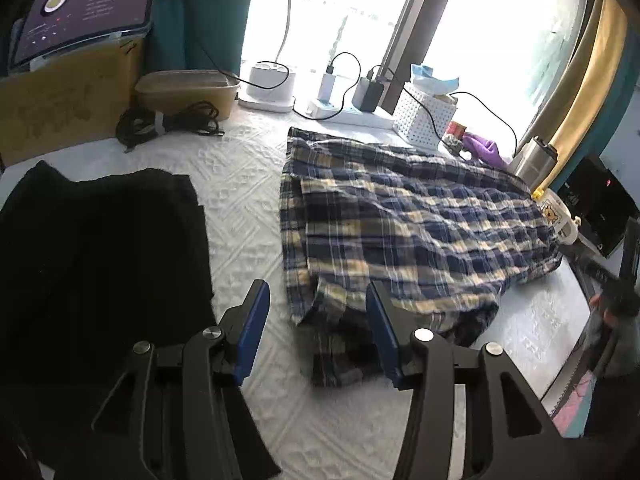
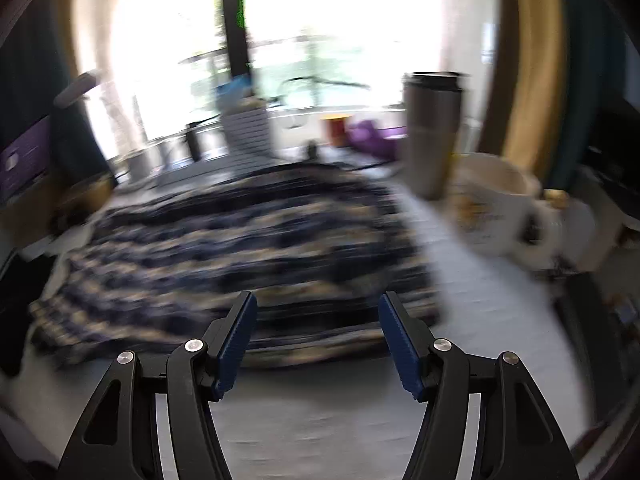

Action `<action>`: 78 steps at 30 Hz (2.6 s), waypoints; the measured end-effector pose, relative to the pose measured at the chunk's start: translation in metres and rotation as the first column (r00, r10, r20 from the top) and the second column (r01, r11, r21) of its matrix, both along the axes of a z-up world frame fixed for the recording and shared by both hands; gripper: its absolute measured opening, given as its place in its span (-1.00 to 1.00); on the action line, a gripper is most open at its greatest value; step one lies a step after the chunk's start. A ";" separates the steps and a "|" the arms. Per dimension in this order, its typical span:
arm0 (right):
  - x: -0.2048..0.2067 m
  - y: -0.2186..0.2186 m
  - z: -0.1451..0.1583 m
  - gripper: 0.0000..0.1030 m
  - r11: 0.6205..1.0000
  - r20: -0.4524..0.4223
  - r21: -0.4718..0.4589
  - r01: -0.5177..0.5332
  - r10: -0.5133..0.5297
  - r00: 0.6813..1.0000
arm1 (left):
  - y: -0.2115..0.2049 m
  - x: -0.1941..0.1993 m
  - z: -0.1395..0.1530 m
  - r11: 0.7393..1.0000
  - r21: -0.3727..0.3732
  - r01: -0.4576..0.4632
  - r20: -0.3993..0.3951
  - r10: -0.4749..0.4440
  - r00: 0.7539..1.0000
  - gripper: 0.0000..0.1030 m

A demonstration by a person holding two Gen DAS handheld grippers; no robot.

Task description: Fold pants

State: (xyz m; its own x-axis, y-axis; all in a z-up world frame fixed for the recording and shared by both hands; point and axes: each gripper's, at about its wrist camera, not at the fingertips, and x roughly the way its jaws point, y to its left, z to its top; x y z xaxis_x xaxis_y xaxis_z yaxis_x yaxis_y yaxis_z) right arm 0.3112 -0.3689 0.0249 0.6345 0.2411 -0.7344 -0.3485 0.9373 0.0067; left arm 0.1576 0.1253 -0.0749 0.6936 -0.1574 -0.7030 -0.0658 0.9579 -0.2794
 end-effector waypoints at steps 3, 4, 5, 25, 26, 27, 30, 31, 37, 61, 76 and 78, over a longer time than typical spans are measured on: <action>-0.015 0.042 -0.010 0.27 0.993 -0.038 0.027 -0.113 0.114 0.993 | 0.000 0.006 -0.002 0.999 -0.031 0.019 0.003 -0.019 1.000 -0.03; -0.021 0.059 -0.015 0.27 0.987 -0.052 0.034 -0.158 0.160 0.986 | -0.001 0.007 -0.003 0.999 -0.035 0.027 0.004 -0.027 1.000 -0.03; -0.028 0.075 -0.019 0.27 0.979 -0.065 0.045 -0.200 0.203 0.977 | -0.002 0.008 -0.005 0.999 -0.034 0.032 -0.001 -0.032 0.999 -0.03; -0.091 0.201 -0.056 -0.84 0.822 -0.095 -0.049 -0.568 0.562 0.821 | -0.010 -0.002 -0.021 0.994 -0.044 0.104 -0.019 -0.105 0.994 -0.86; -0.093 0.202 -0.056 -0.90 0.816 -0.093 -0.061 -0.575 0.569 0.817 | -0.010 -0.003 -0.018 0.994 -0.046 0.102 -0.012 -0.103 0.995 -0.89; -0.095 0.202 -0.056 -0.92 0.811 -0.088 -0.072 -0.581 0.575 0.813 | -0.010 -0.005 -0.015 0.993 -0.052 0.104 -0.003 -0.104 0.995 -0.92; -0.098 0.196 -0.051 -0.93 0.804 -0.081 -0.073 -0.590 0.585 0.807 | -0.011 -0.011 -0.006 0.992 -0.063 0.107 0.015 -0.106 0.994 -0.94; -0.099 0.194 -0.049 -0.94 0.804 -0.077 -0.072 -0.591 0.586 0.807 | -0.012 -0.013 -0.003 0.992 -0.065 0.109 0.019 -0.108 0.994 -0.94; -0.108 0.182 -0.041 -0.94 0.807 -0.071 -0.050 -0.588 0.585 0.808 | -0.016 -0.026 0.003 0.989 -0.075 0.127 0.020 -0.126 0.992 -0.94; -0.100 0.166 -0.046 -0.90 0.838 -0.061 0.066 -0.542 0.546 0.836 | -0.030 0.025 -0.021 0.985 0.018 0.171 -0.133 -0.168 0.977 -0.78; -0.075 0.127 -0.035 0.49 0.871 -0.027 0.193 -0.452 0.465 0.885 | -0.044 0.013 0.041 0.980 -0.072 0.186 0.002 -0.187 0.982 -0.97; -0.071 0.119 -0.036 0.49 0.877 -0.033 0.201 -0.435 0.450 0.892 | -0.041 0.011 0.048 0.970 -0.146 0.194 0.028 -0.192 0.981 -0.97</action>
State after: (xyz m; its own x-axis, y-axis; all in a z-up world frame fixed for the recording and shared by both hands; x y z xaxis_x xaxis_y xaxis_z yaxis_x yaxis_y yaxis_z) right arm 0.2402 -0.2495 -0.0115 0.3729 0.6186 -0.6915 -0.7182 0.6643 0.2070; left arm 0.1682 0.0838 -0.0269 0.6493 -0.3901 -0.6529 0.1207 0.9004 -0.4179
